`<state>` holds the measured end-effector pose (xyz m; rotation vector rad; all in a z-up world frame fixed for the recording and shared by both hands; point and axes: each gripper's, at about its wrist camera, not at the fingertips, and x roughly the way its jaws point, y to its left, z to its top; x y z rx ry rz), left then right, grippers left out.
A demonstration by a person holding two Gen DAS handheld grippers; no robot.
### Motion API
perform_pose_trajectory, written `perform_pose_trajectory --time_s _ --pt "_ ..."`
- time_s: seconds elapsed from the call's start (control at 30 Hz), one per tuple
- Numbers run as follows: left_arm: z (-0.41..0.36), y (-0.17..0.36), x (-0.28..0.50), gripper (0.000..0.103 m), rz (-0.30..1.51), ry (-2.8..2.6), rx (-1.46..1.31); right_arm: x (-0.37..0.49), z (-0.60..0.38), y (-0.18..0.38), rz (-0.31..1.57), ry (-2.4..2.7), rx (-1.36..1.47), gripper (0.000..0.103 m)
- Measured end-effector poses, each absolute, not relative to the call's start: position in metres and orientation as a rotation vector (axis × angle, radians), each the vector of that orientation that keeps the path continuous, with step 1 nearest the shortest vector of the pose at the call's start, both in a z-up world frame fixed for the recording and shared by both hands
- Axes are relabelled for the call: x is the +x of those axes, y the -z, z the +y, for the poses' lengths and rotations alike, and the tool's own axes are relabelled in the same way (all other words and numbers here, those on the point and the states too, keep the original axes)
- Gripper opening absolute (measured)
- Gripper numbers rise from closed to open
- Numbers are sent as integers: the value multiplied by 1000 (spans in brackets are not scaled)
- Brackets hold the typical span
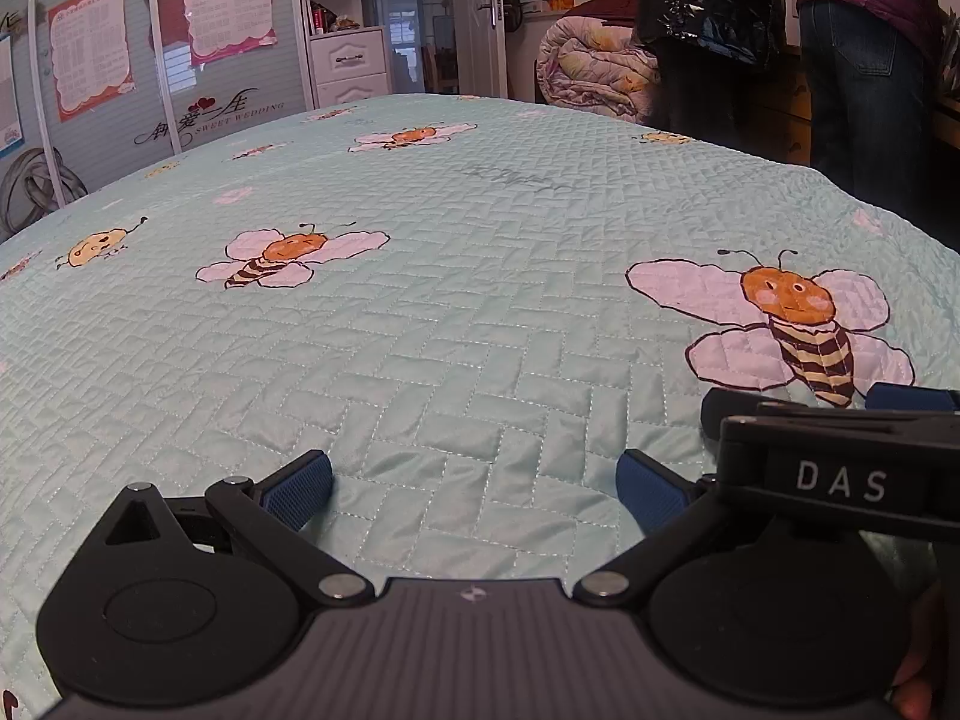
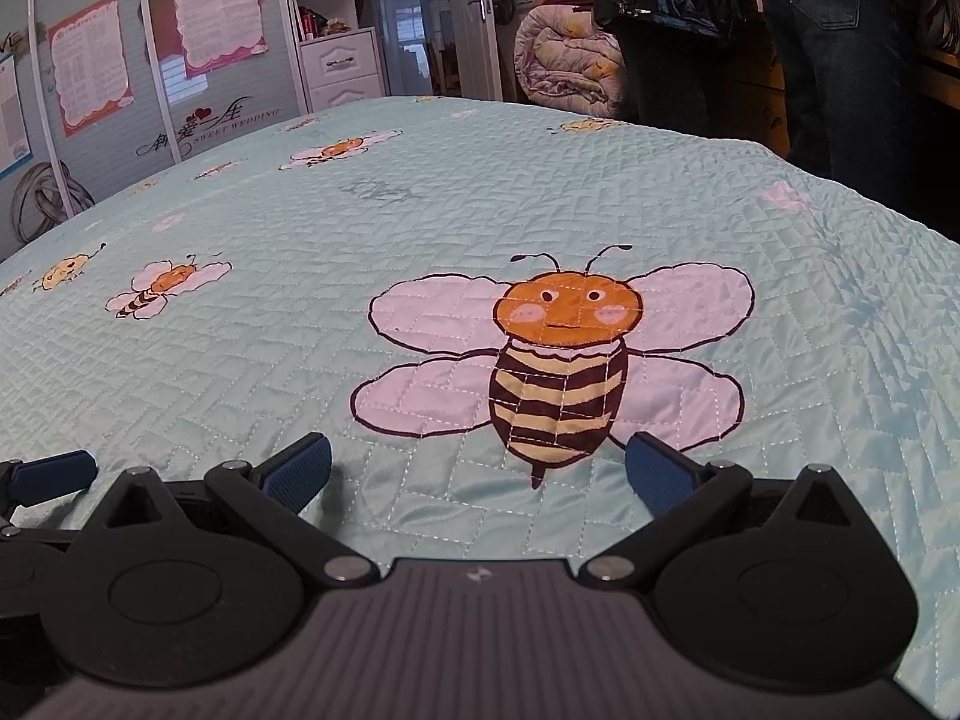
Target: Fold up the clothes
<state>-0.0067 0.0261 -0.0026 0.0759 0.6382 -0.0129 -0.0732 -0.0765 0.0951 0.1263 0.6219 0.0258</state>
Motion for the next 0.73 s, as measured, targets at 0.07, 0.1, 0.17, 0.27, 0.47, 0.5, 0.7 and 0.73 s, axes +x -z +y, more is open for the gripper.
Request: perform_pose_trajectory --time_s 0.07,0.1,0.17,0.27,0.47,0.5,0.7,0.73 --pt "26 3 -6 103 639 13 75 -72 -77 -95 622 -26 127 103" --pt "26 3 -7 103 638 13 76 -72 -77 -95 622 -27 128 103" --pt "26 3 -6 103 638 13 75 -72 -78 -94 621 -28 129 103" --pt "27 3 -6 103 639 14 72 -72 -78 -94 621 -27 129 103" --pt "28 3 -6 103 643 18 61 -74 -78 -95 618 -27 138 103" --pt "28 3 -6 103 643 18 61 -74 -78 -95 619 -27 138 103" --pt "29 3 -6 103 643 20 55 -76 -78 -95 613 -29 145 103" --pt "29 4 -6 103 643 20 55 -75 -78 -95 614 -30 145 103"
